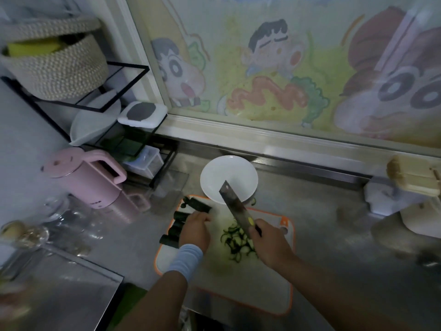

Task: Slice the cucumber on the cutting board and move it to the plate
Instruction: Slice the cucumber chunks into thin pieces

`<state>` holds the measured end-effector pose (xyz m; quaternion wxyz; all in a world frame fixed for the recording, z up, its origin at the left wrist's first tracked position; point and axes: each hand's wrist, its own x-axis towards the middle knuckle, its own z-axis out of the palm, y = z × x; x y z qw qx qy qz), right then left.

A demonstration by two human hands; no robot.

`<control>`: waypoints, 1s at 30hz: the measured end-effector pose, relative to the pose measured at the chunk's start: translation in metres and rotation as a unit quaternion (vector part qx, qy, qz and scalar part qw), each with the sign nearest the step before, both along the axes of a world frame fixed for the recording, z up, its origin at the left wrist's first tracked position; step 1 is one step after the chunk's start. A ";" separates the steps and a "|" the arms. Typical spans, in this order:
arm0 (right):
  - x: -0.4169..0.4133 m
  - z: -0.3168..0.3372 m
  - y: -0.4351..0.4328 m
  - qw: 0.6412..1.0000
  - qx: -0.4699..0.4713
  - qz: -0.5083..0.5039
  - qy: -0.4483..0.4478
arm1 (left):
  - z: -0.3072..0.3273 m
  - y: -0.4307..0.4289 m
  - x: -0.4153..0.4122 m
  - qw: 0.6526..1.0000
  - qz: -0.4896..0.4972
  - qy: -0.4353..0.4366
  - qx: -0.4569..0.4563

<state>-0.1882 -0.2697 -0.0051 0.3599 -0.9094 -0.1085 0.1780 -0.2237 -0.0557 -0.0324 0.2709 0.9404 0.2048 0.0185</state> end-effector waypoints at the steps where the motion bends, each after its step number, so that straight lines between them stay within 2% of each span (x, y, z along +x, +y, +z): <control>1: -0.005 -0.001 0.011 1.000 0.002 0.019 0.007 | -0.003 0.016 -0.008 1.000 0.016 0.020 0.007; 5: -0.031 -0.015 0.056 0.998 -0.009 0.047 0.032 | -0.009 0.064 -0.040 0.993 0.019 0.095 0.067; 9: -0.059 -0.028 0.083 0.998 -0.035 0.034 0.031 | -0.022 0.091 -0.060 0.988 0.024 0.148 0.036; 14: -0.077 -0.031 0.094 0.999 -0.042 0.020 0.021 | -0.033 0.105 -0.070 0.991 0.002 0.135 0.024; 18: -0.082 -0.030 0.094 0.998 -0.044 0.036 0.022 | -0.041 0.104 -0.078 0.985 -0.054 0.165 0.012; 25: -0.081 -0.032 0.077 0.981 -0.105 0.130 -0.102 | -0.040 0.065 -0.083 0.982 -0.076 0.172 -0.023; 30: -0.082 -0.040 0.047 0.973 -0.119 0.095 -0.171 | -0.044 0.035 -0.088 0.980 -0.101 0.166 -0.046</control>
